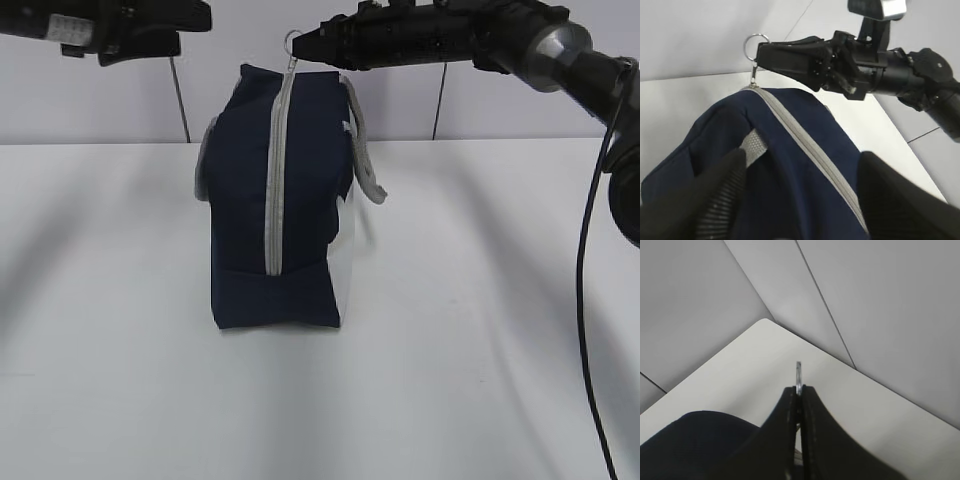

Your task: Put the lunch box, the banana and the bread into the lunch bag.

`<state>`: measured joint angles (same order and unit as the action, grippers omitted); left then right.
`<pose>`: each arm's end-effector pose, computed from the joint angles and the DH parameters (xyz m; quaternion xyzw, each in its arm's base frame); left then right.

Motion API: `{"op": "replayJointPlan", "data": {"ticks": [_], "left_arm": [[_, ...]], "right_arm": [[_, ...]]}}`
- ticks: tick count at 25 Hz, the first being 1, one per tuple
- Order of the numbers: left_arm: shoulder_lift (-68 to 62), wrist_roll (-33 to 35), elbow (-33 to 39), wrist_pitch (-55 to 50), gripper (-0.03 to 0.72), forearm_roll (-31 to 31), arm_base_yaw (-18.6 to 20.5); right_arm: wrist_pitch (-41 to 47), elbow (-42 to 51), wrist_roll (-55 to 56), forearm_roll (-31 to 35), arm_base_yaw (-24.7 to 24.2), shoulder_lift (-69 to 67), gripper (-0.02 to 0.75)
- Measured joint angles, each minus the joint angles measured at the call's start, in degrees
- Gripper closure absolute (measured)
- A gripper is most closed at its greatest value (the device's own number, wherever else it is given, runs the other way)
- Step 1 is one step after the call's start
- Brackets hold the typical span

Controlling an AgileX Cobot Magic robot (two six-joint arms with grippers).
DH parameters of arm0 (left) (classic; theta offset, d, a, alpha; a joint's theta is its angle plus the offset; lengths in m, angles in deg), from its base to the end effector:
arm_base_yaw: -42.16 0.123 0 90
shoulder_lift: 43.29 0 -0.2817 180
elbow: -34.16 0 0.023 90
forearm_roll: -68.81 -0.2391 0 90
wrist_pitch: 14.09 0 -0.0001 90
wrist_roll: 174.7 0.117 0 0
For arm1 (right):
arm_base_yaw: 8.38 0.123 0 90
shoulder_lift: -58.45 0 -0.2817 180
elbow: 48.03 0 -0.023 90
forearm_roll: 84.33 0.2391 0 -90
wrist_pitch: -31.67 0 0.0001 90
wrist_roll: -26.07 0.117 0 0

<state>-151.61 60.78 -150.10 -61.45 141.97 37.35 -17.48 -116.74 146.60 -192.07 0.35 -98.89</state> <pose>0.3885 -0.1154 0.3112 0.1461 0.8150 -0.3892 0.4036 0.5562 0.1706 0.2351 -0.2575 0.7356 0.3768 0.5006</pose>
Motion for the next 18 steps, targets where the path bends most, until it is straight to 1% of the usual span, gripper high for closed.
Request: {"op": "replayJointPlan", "data": {"ticks": [2,7,14,18], "left_arm": [[-2.91,-3.37,-2.88,1.46,0.218,-1.26,-1.15],[-9.19,-7.17,-7.91,2.91,0.222,-2.02,-2.22],[-13.86,-8.29,-11.97,3.84,0.222,-2.44,-3.75],[-14.45,-8.29,-12.38,4.02,0.236,-2.50,-4.68]], "right_arm": [[-0.10,0.00,0.13,0.00,0.00,0.00,0.754],[-0.10,0.00,0.13,0.00,0.00,0.00,0.754],[-0.10,0.00,0.13,0.00,0.00,0.00,0.754],[-0.10,0.00,0.23,0.00,0.00,-0.09,0.754]]}}
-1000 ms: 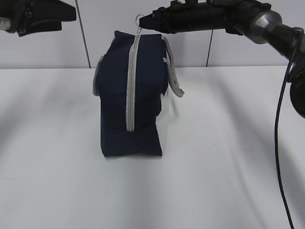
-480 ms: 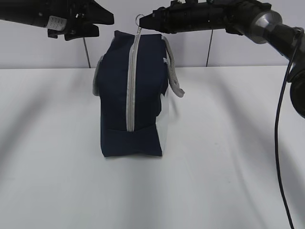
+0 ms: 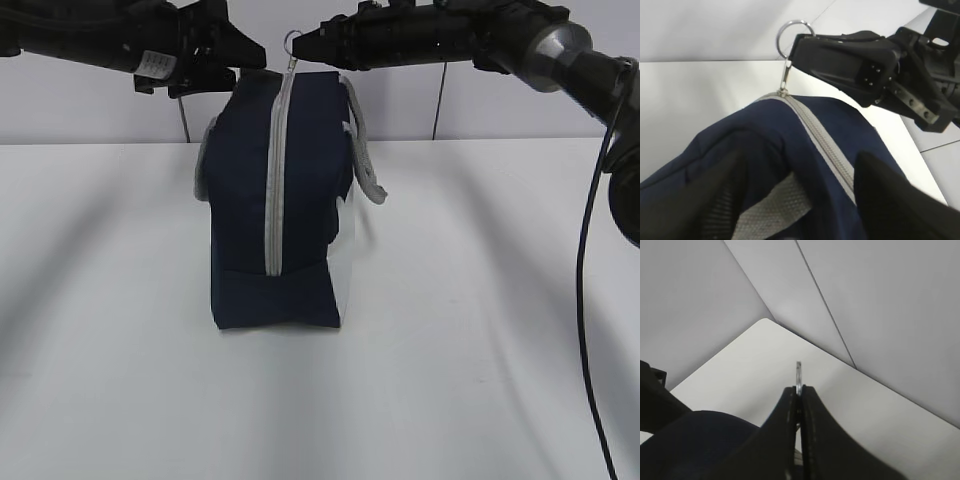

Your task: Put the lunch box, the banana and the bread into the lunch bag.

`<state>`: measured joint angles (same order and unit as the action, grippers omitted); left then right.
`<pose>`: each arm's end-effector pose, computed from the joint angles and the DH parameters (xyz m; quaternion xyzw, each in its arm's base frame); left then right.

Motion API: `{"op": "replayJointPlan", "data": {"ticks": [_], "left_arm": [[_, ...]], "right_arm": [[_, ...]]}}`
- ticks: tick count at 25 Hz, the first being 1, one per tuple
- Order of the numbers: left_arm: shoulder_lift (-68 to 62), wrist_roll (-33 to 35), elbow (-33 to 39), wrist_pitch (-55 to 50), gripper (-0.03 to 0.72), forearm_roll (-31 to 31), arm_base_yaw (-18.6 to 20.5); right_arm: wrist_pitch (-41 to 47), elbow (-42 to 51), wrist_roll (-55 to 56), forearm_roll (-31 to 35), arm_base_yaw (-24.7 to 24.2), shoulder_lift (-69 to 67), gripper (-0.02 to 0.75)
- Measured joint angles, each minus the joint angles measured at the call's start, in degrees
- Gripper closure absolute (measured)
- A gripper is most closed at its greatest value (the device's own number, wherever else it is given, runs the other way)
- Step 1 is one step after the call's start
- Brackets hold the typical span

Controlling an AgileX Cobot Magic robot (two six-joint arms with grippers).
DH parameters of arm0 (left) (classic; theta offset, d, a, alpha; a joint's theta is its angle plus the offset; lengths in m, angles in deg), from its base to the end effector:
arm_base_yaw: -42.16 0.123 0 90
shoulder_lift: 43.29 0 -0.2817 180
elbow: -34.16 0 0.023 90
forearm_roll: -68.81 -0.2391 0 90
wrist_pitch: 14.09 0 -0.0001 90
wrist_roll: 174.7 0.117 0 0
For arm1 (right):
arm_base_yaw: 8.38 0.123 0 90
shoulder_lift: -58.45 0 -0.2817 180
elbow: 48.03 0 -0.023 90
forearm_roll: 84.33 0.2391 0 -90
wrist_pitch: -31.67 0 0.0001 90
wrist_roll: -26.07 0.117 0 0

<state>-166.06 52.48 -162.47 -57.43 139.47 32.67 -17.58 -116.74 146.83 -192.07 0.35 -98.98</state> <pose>0.4440 -0.1511 0.2663 0.1084 0.8358 -0.3978 0.3627 0.5562 0.1708 0.2342 -0.2564 0.7365 0.3784 0.4987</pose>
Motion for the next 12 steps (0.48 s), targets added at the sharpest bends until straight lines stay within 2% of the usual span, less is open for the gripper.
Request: {"op": "replayJointPlan", "data": {"ticks": [5,12], "left_arm": [[-0.25,0.00,0.00,1.59,0.312,-0.23,-0.25],[-0.25,0.00,0.00,2.46,0.337,-0.16,-0.25]], "right_arm": [[0.00,0.00,0.00,0.00,0.00,0.00,0.754],[0.00,0.00,0.00,0.00,0.00,0.00,0.754]]}}
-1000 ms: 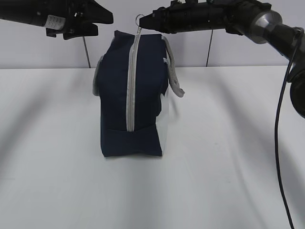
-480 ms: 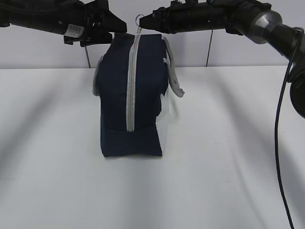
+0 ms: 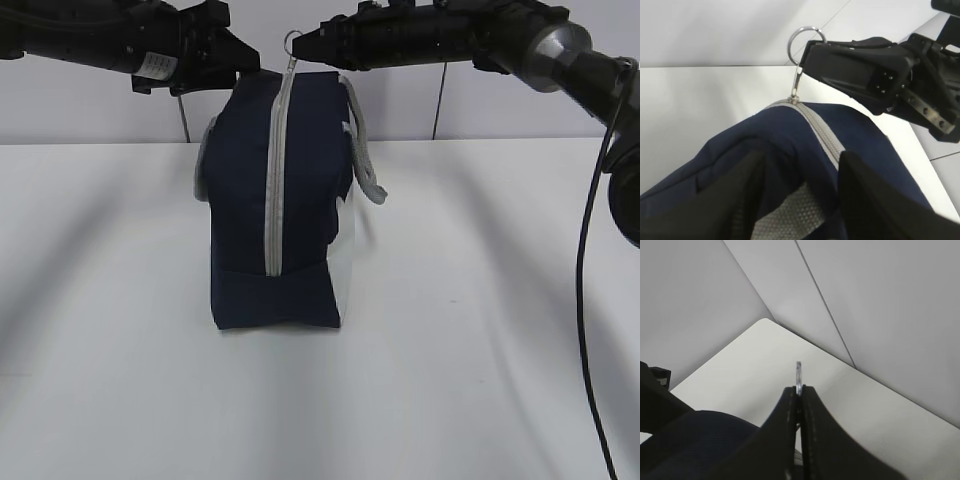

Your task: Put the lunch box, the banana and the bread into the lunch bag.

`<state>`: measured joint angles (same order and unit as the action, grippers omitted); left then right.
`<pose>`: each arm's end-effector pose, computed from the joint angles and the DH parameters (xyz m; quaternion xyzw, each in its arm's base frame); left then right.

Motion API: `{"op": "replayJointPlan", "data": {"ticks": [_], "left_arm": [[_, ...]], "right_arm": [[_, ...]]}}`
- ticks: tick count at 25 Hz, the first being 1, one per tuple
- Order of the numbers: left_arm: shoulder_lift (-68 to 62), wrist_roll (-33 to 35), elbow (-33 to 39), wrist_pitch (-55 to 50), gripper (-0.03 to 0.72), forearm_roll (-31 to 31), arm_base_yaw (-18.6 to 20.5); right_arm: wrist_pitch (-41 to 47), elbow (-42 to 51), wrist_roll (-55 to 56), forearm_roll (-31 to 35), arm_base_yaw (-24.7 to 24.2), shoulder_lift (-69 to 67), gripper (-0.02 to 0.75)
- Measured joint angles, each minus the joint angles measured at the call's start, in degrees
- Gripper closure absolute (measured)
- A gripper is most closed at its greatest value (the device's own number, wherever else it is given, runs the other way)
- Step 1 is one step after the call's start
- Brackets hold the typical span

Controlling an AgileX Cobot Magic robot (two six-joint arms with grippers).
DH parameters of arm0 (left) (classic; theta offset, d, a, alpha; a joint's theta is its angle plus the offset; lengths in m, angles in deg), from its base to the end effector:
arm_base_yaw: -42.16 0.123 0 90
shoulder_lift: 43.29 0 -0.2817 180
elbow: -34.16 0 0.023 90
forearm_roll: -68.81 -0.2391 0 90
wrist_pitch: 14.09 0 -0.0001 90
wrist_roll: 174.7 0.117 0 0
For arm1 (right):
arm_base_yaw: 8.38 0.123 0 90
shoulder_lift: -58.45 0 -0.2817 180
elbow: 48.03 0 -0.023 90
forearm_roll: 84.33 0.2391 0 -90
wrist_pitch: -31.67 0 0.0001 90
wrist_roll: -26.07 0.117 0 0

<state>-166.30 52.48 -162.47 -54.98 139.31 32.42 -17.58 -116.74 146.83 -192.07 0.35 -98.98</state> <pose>0.4480 -0.1502 0.2644 0.0989 0.8376 -0.3859 0.3737 0.5562 0.1708 0.2342 -0.2564 0.7365 0.3784 0.4987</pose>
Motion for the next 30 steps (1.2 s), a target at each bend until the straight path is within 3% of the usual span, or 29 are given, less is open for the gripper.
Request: {"op": "replayJointPlan", "data": {"ticks": [9,18,25,30], "left_arm": [[-0.61,0.00,-0.06,0.11,0.348,0.40,-1.09],[-0.84,-0.06,-0.40,1.11,0.574,0.11,-1.17],[-0.84,3.36,-0.52,-1.67,0.655,0.10,-1.17],[-0.60,6.87,-0.58,-2.24,0.664,0.15,-1.17]], "right_arm": [[0.00,0.00,0.00,0.00,0.00,0.00,0.754],[0.10,0.00,0.00,0.00,0.00,0.00,0.754],[0.99,0.00,2.67,0.00,0.00,0.00,0.754],[1.95,0.00,3.87,0.00,0.00,0.00,0.754]]}}
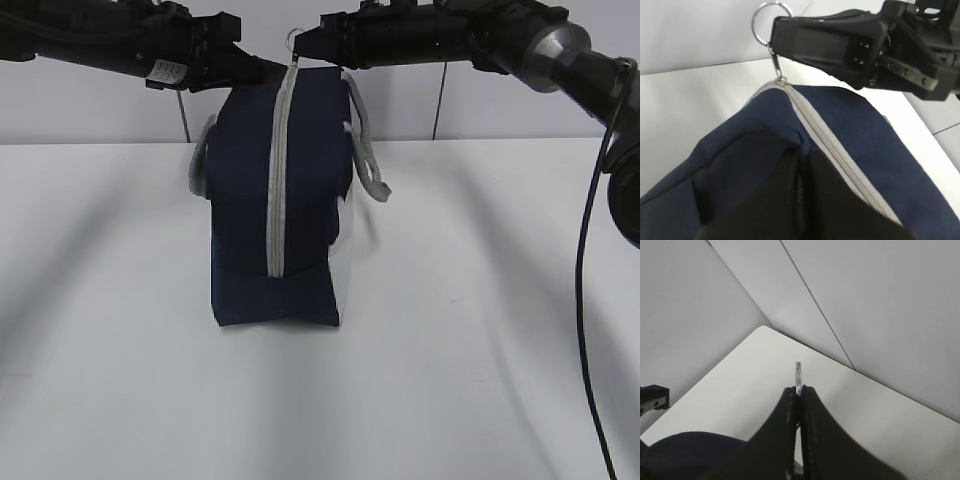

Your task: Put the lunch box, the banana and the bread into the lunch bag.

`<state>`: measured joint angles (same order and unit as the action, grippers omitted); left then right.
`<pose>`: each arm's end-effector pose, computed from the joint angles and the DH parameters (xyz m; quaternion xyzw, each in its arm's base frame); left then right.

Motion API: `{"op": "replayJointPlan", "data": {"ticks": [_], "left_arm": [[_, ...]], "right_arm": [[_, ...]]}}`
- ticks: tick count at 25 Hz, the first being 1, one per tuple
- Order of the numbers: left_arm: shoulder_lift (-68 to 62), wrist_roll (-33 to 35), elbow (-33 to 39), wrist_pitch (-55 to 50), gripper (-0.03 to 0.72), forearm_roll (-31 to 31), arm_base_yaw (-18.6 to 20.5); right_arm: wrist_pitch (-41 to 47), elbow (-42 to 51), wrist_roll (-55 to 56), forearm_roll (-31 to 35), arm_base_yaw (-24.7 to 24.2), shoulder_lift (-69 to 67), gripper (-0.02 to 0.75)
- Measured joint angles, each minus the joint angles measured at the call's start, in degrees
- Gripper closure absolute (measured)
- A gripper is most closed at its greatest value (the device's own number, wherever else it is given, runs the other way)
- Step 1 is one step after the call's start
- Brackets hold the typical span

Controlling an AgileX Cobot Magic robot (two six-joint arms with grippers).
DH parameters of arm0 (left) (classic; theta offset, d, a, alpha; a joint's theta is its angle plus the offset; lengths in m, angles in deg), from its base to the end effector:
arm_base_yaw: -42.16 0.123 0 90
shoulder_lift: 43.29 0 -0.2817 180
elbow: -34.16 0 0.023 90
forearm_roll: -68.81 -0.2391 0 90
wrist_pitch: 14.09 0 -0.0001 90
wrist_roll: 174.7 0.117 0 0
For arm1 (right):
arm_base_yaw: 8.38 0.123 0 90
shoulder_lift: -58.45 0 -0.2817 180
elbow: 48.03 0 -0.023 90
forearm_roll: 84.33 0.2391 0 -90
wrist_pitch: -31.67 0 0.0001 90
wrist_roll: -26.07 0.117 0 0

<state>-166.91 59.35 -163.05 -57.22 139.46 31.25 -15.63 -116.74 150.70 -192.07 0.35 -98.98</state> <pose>0.4435 -0.1624 0.2625 0.1669 0.8270 -0.3790 0.3803 0.5595 0.1687 0.2351 -0.2207 0.7454 0.3867 0.4961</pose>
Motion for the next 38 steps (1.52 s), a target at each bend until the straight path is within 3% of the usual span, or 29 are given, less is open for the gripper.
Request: {"op": "replayJointPlan", "data": {"ticks": [38], "left_arm": [[1.40,10.01,0.00,-7.51,0.665,0.01,0.06]], "right_arm": [[-1.36,-0.55,8.67,3.19,-1.95,-5.09,0.754]]}}
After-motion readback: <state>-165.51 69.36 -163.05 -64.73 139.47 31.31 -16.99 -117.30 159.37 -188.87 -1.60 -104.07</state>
